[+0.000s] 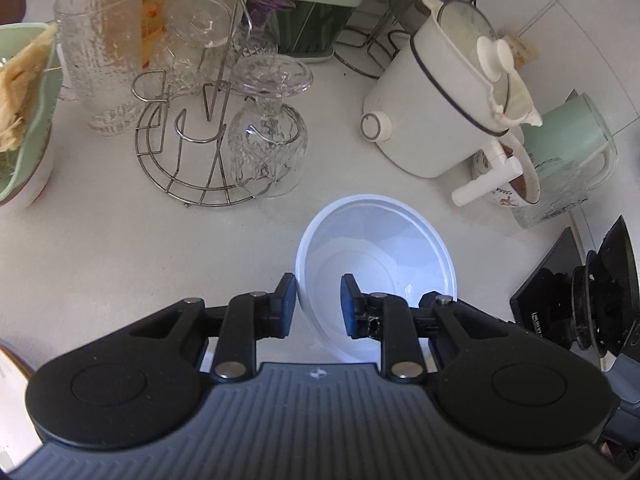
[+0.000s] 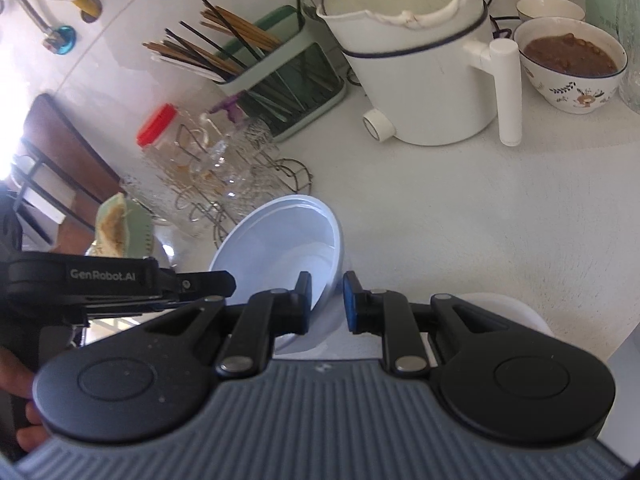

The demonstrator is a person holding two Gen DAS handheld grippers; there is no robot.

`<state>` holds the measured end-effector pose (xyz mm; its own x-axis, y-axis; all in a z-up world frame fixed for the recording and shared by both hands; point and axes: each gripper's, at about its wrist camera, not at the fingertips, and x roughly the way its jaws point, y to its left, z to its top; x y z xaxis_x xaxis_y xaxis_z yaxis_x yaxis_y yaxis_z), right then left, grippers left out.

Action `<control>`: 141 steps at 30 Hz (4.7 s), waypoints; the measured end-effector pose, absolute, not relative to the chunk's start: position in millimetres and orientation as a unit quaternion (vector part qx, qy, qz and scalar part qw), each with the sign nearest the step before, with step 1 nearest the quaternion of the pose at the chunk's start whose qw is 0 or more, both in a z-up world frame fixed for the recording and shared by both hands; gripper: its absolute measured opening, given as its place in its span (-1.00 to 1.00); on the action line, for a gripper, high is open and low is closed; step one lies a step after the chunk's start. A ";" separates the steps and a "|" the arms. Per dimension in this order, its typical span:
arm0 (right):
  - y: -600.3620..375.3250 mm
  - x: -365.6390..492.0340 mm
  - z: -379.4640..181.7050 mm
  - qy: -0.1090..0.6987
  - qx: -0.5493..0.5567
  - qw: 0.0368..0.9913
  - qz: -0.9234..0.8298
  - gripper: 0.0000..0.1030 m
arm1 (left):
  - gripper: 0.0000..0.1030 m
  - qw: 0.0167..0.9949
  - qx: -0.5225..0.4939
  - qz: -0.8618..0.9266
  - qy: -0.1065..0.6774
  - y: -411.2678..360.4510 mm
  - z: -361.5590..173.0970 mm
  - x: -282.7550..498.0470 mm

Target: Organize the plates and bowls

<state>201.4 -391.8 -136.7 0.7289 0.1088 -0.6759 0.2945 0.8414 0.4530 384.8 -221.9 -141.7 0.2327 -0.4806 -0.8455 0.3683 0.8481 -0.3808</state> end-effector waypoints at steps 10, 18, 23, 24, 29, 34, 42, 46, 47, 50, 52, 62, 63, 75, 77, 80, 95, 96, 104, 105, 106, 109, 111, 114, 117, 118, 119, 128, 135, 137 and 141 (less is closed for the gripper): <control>-384.4 192.4 -124.5 0.360 0.273 0.892 -0.018 -0.62 | -0.47 0.796 -0.071 -0.253 0.546 -200.6 -123.5 365.5; -367.0 197.1 -121.4 0.370 0.259 0.892 0.019 -0.62 | -0.47 0.805 -0.093 -0.218 0.543 -169.6 -122.1 349.5; -349.9 202.4 -121.7 0.379 0.250 0.890 0.046 -0.62 | -0.46 0.812 -0.110 -0.188 0.541 -147.4 -124.0 339.6; -346.9 203.4 -122.0 0.381 0.247 0.890 0.052 -0.62 | -0.46 0.813 -0.113 -0.184 0.541 -143.2 -124.3 337.7; -331.4 208.8 -124.1 0.396 0.234 0.885 0.075 -0.62 | -0.45 0.816 -0.126 -0.163 0.541 -120.7 -129.2 326.6; -311.2 212.6 -130.1 0.421 0.201 0.880 0.089 -0.62 | -0.45 0.811 -0.149 -0.143 0.548 -101.2 -141.3 317.6; -286.6 216.5 -146.2 0.465 0.171 0.862 0.106 -0.62 | -0.45 0.802 -0.169 -0.116 0.561 -77.7 -158.4 305.4; -277.1 217.7 -151.6 0.482 0.150 0.856 0.106 -0.58 | -0.45 0.802 -0.166 -0.109 0.564 -75.9 -164.0 299.0; -276.4 217.6 -152.8 0.485 0.146 0.856 0.104 -0.58 | -0.45 0.803 -0.162 -0.109 0.564 -76.8 -164.8 297.6; -276.3 215.3 -155.6 0.487 0.148 0.855 0.101 -0.58 | -0.45 0.804 -0.149 -0.105 0.566 -81.6 -166.6 295.7; -277.0 215.1 -156.5 0.486 0.151 0.855 0.098 -0.58 | -0.45 0.805 -0.144 -0.104 0.567 -81.5 -167.0 294.7; -286.6 205.9 -138.5 0.440 0.152 0.880 0.091 -0.12 | -0.19 0.829 -0.138 -0.115 0.529 -78.4 -140.2 289.0; -288.5 204.4 -134.6 0.434 0.151 0.883 0.092 -0.12 | -0.19 0.833 -0.133 -0.117 0.524 -80.4 -136.0 287.5; -315.4 171.5 -82.1 0.351 0.136 0.924 0.062 -0.12 | -0.19 0.855 -0.098 -0.161 0.484 -117.0 -86.7 273.0; -321.8 165.6 -76.3 0.342 0.134 0.929 0.050 -0.12 | -0.19 0.853 -0.097 -0.172 0.483 -127.7 -82.7 272.6; -331.9 155.4 -69.5 0.328 0.131 0.935 0.033 -0.12 | -0.19 0.853 -0.088 -0.189 0.478 -143.0 -78.4 269.9; -381.3 112.7 -74.3 0.305 0.143 0.939 -0.070 -0.12 | -0.19 0.843 -0.027 -0.247 0.477 -208.6 -80.3 261.1; -384.3 110.1 -75.8 0.306 0.145 0.938 -0.074 -0.12 | -0.19 0.842 -0.021 -0.250 0.478 -211.7 -81.8 260.0; -405.5 89.7 -92.2 0.317 0.151 0.930 -0.107 0.20 | 0.25 0.838 0.004 -0.255 0.482 -235.2 -102.5 251.2; -408.4 87.7 -94.9 0.318 0.157 0.930 -0.103 0.34 | 0.26 0.840 0.021 -0.249 0.481 -240.7 -107.2 249.6; -410.9 86.0 -97.5 0.318 0.161 0.929 -0.099 0.50 | 0.26 0.842 0.035 -0.246 0.479 -245.9 -111.9 247.6; -413.5 80.8 -104.3 0.320 0.158 0.929 -0.099 0.52 | 0.26 0.837 0.039 -0.251 0.484 -253.8 -122.4 246.3; -416.0 79.8 -109.3 0.322 0.160 0.927 -0.107 0.52 | 0.26 0.835 0.037 -0.253 0.487 -257.9 -127.9 246.3; -419.5 78.0 -117.4 0.323 0.158 0.925 -0.126 0.52 | 0.26 0.835 0.030 -0.258 0.486 -264.3 -134.5 246.9; -425.5 77.5 -127.1 0.327 0.160 0.921 -0.138 0.51 | 0.26 0.831 0.020 -0.264 0.490 -272.3 -142.3 248.3; -426.9 76.5 -130.2 0.326 0.160 0.921 -0.142 0.50 | 0.26 0.830 0.020 -0.266 0.490 -276.5 -144.7 248.3; -428.1 75.8 -133.6 0.325 0.159 0.921 -0.145 0.50 | 0.26 0.829 0.021 -0.266 0.492 -279.8 -147.4 248.6; -437.9 83.7 -162.0 0.351 0.191 0.906 -0.137 0.42 | 0.26 0.806 0.033 -0.281 0.520 -306.8 -173.7 253.3; -435.0 95.3 -177.8 0.362 0.206 0.899 -0.134 0.26 | 0.24 0.787 0.020 -0.279 0.549 -314.0 -196.9 266.7; -435.8 96.9 -181.6 0.362 0.212 0.897 -0.138 0.22 | 0.24 0.783 0.017 -0.280 0.555 -314.9 -201.1 269.7; -436.5 100.1 -187.2 0.366 0.225 0.892 -0.142 0.03 | 0.19 0.781 0.022 -0.286 0.555 -317.5 -205.6 272.8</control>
